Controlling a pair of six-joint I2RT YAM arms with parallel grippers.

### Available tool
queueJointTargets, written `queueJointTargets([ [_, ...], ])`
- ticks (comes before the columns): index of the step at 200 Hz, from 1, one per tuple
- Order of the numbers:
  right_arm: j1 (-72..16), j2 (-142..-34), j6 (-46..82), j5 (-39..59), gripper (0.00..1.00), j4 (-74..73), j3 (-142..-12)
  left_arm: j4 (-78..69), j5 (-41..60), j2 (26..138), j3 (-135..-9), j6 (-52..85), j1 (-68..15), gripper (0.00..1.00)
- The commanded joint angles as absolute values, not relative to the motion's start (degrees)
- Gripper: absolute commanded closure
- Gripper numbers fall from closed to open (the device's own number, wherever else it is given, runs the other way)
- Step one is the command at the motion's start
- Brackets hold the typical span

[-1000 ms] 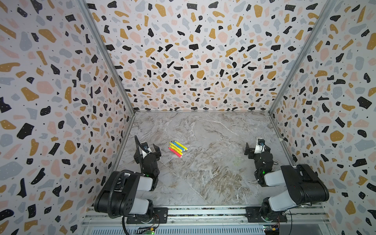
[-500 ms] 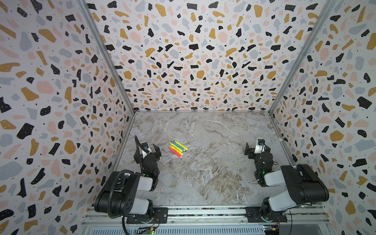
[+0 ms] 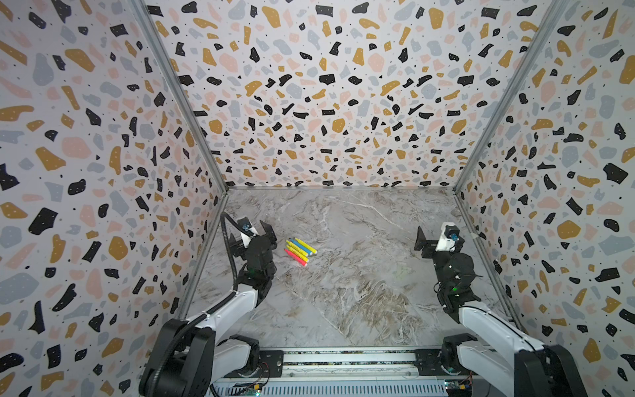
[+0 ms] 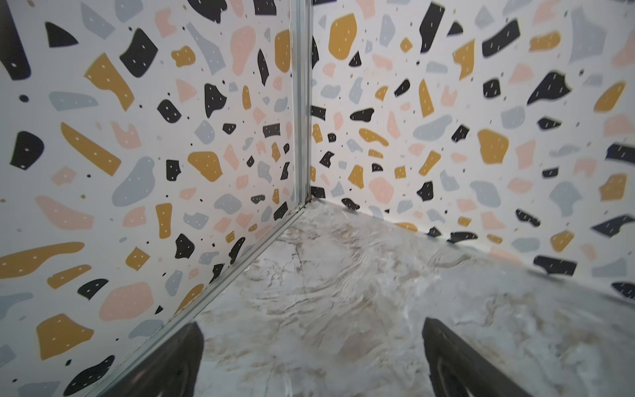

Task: Insert the pens into the pen caps
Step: 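Reach the left gripper down to the pink highlighter while the right arm rises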

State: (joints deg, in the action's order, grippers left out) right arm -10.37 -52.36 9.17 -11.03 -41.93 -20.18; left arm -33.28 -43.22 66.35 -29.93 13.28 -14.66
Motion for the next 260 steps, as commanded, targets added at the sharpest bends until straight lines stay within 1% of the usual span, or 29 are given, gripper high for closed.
queueJointTargets([
  [1,-6.34,-45.50,26.33,1.79,0.01,-25.59,-24.21,-11.48,-39.66,65.47,-36.42,25.73,-14.76,0.01],
  [2,-5.85,-45.12,26.16,4.56,0.01,-26.17,-24.09,-10.97,-39.12,65.47,-36.71,25.96,-14.76,0.01],
  [8,-5.20,-44.81,26.76,9.79,0.01,-26.71,-24.32,-8.40,-36.51,65.48,-38.22,26.55,-14.76,0.01],
  [22,-5.27,-45.57,27.26,13.66,0.01,-21.91,-27.85,-4.13,-29.38,65.42,-40.85,27.36,-14.76,0.01],
  [37,-5.52,-47.82,26.44,16.35,0.01,-15.09,-32.58,-1.01,-24.18,64.42,-42.17,28.87,-14.72,0.00],
  [52,-6.27,-50.11,24.49,18.91,0.01,-9.59,-36.25,0.43,-19.33,63.33,-42.36,31.22,-14.79,0.03],
  [85,-9.39,-53.83,22.38,18.61,0.01,-0.77,-40.52,1.97,-10.38,62.91,-41.77,37.08,-16.08,0.10],
  [96,-10.39,-54.46,22.24,18.05,0.00,1.18,-41.25,2.16,-9.75,63.17,-41.21,38.65,-17.61,0.11],
  [110,-11.20,-54.82,22.70,17.34,0.01,2.46,-41.48,1.73,-9.93,63.78,-40.03,40.81,-19.37,0.12],
  [130,-11.18,-56.00,22.82,18.58,0.08,3.99,-42.18,0.36,-9.21,65.98,-38.50,42.60,-19.79,0.16],
  [138,-11.25,-56.70,22.41,19.30,0.11,4.70,-42.64,0.53,-9.10,67.26,-38.70,42.69,-19.79,0.19],
  [159,-11.34,-58.95,21.41,21.17,0.17,7.38,-44.21,1.24,-7.24,71.02,-39.80,43.23,-19.80,0.36],
  [176,-11.56,-60.85,21.05,21.55,0.23,9.45,-45.17,0.11,-7.04,72.80,-38.78,45.51,-19.95,0.38],
  [196,-11.99,-61.78,20.81,21.37,0.25,10.50,-45.51,-0.76,-7.38,74.36,-37.57,46.67,-20.00,0.48],
  [233,-13.29,-62.91,21.07,20.12,0.26,10.52,-45.54,-1.66,-9.29,77.32,-36.12,48.71,-21.00,0.52],
  [260,-14.22,-64.28,21.12,18.76,0.27,11.27,-46.42,-1.32,-9.35,80.99,-37.64,48.52,-21.72,0.55],
])
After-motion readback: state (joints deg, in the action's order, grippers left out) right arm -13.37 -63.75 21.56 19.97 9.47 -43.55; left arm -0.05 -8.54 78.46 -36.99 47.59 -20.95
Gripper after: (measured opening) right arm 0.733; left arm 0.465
